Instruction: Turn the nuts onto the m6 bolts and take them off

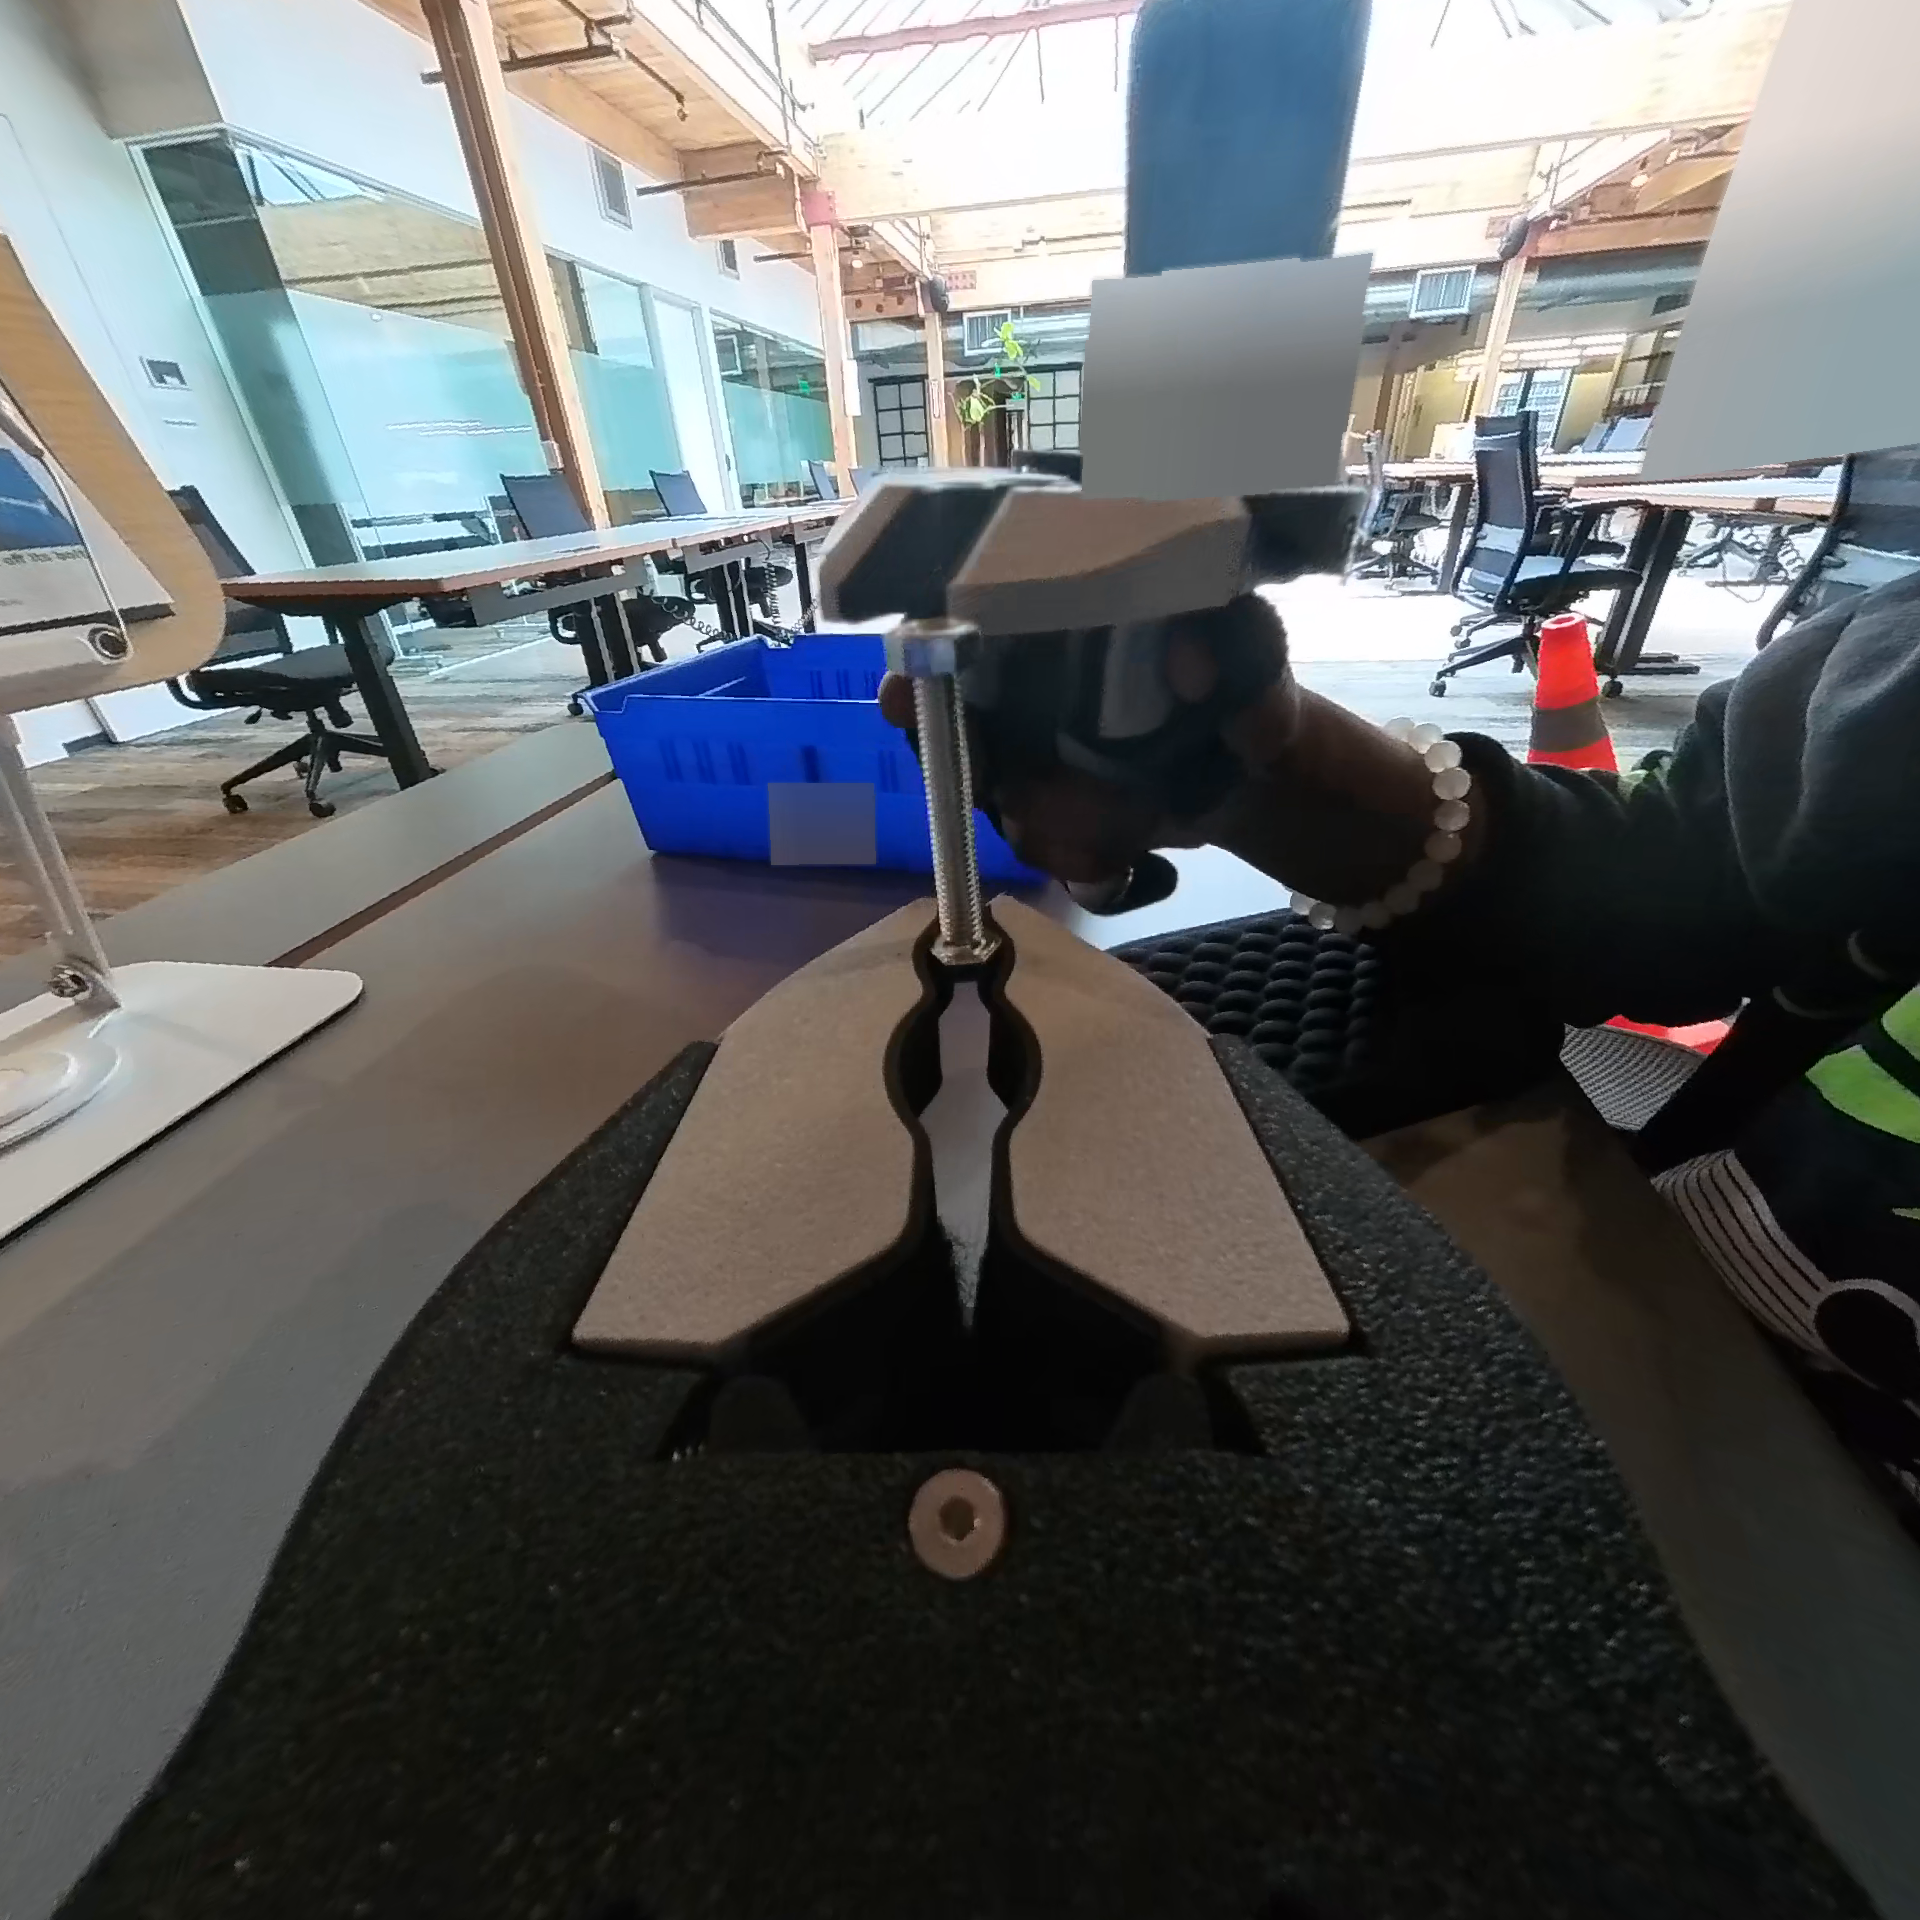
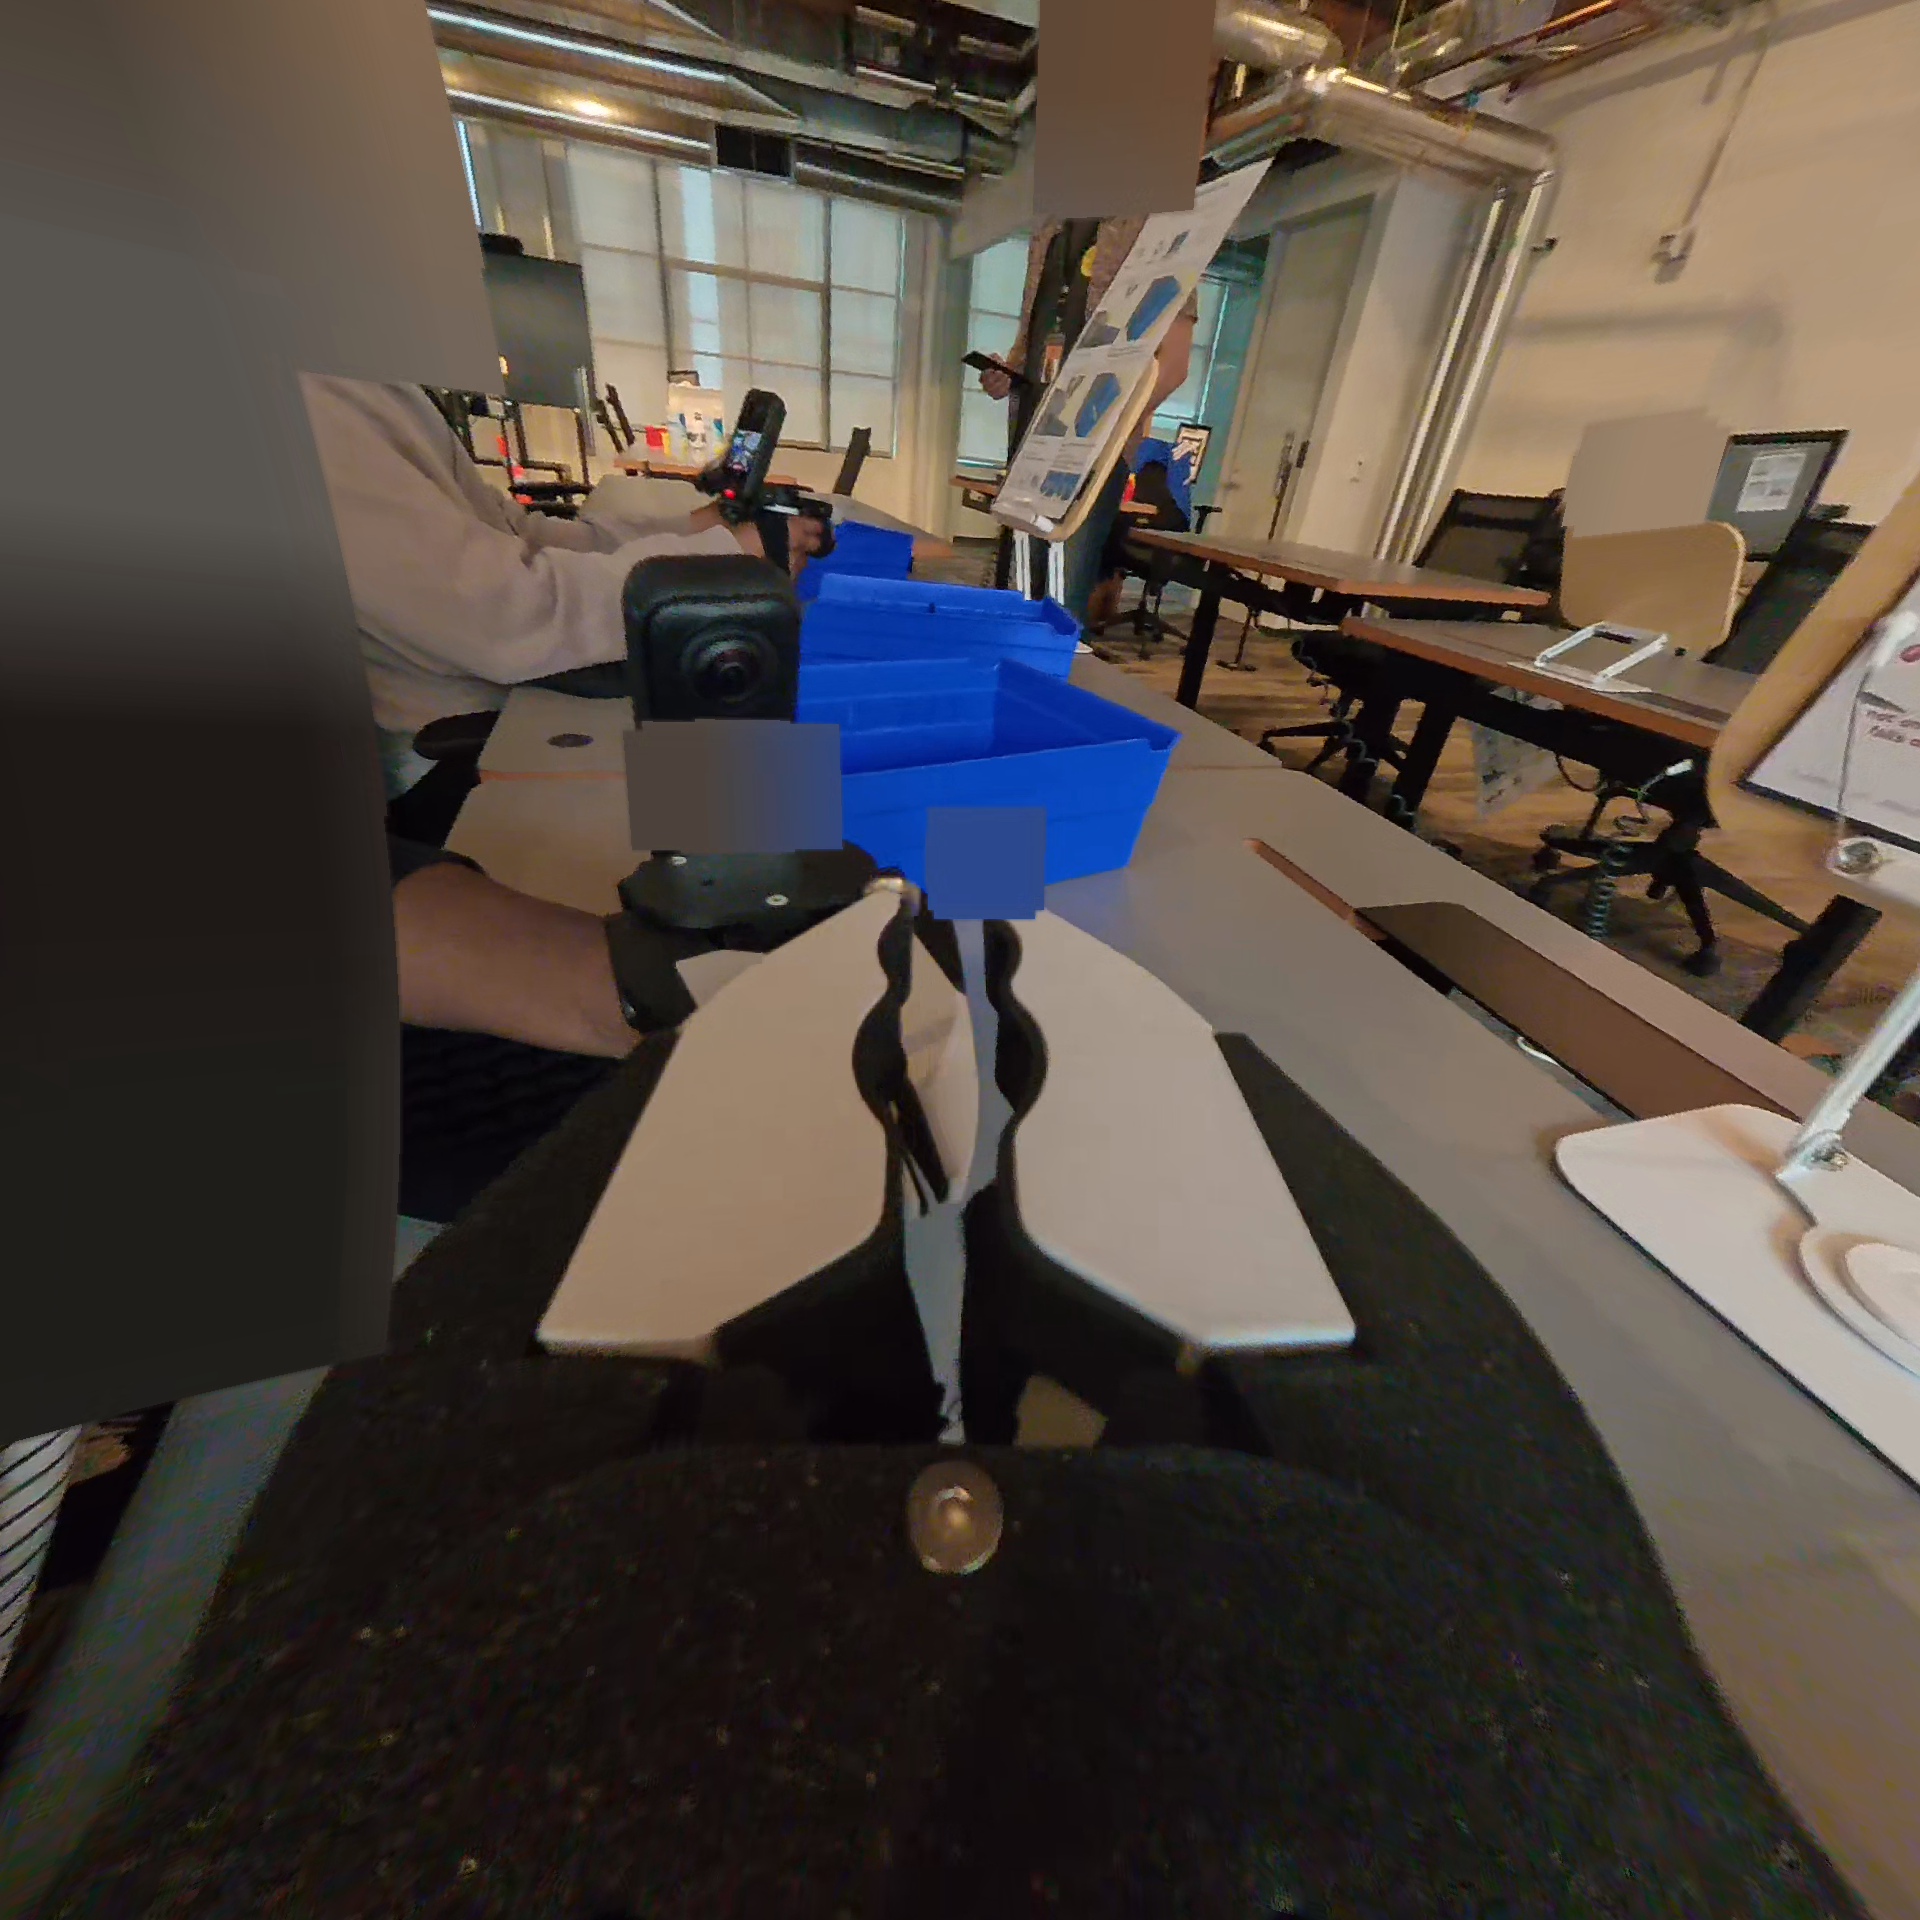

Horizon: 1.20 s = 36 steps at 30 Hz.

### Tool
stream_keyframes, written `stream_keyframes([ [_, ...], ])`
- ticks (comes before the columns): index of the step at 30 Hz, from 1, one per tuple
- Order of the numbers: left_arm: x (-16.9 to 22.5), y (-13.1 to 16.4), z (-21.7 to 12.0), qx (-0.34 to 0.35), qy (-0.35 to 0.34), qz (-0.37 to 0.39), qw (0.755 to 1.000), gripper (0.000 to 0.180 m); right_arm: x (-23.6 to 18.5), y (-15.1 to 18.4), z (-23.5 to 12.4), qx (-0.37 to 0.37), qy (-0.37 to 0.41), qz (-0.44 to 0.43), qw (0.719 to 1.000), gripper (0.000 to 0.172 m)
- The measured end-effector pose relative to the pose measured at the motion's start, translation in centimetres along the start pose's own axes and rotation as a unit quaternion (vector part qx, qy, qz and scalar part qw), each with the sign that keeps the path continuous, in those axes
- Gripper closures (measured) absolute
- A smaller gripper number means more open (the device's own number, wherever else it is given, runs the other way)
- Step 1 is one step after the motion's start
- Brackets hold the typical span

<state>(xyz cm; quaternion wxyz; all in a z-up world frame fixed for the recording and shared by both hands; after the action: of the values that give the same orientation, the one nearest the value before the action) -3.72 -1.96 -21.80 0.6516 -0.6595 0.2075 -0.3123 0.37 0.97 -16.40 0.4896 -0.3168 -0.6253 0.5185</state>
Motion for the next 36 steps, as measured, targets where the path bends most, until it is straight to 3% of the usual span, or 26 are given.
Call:
stream_keyframes([
  [4, 0.1, 0.1, 0.1, -0.003, 0.002, 0.002, 1.0, 0.177, -0.7, 0.1, 0.6, -0.01, -0.011, -0.012, 1.0, 0.149],
  [7, 0.1, 0.0, 0.0, 0.001, 0.002, 0.0, 1.0, 0.177, 0.0, 0.2, 0.1, -0.008, 0.004, -0.002, 1.0, 0.162],
  [9, 0.0, -0.1, 0.0, 0.002, 0.0, 0.0, 1.0, 0.177, 0.2, 0.1, -0.2, -0.003, 0.005, -0.001, 1.0, 0.162],
  [16, -0.1, 0.2, 0.1, -0.007, -0.005, 0.006, 1.0, 0.177, -0.7, -0.2, 0.3, -0.004, -0.019, -0.006, 1.0, 0.147],
  [25, -0.3, 0.7, 0.3, -0.023, -0.019, 0.018, 0.999, 0.177, -0.7, 0.4, 0.6, -0.039, -0.025, 0.02, 0.999, 0.149],
  [28, -0.2, 0.8, 0.3, -0.027, -0.015, 0.016, 0.999, 0.177, -0.7, 0.4, 0.5, -0.036, -0.027, 0.017, 0.999, 0.16],
  [31, 0.3, 0.9, 0.3, -0.03, 0.014, 0.007, 0.999, 0.177, -1.0, 0.3, 0.3, -0.031, -0.044, 0.009, 0.999, 0.162],
  [36, 2.6, 0.7, -0.1, -0.022, 0.144, -0.045, 0.988, 0.177, -2.4, -0.6, -0.3, 0.007, -0.109, -0.014, 0.994, 0.162],
])
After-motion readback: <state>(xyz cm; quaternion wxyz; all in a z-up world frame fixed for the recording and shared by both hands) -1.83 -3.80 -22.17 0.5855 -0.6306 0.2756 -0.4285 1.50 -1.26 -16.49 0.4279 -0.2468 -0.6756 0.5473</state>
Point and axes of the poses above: each gripper's, where its closed fingertips meet, z out along the fingers, y out of its underside, x = y × z across the jaws, the point moved 4 cm from there along -z, back along the fingers, and after that the axes turned 11 degrees about -z, right-handed, at the moved point
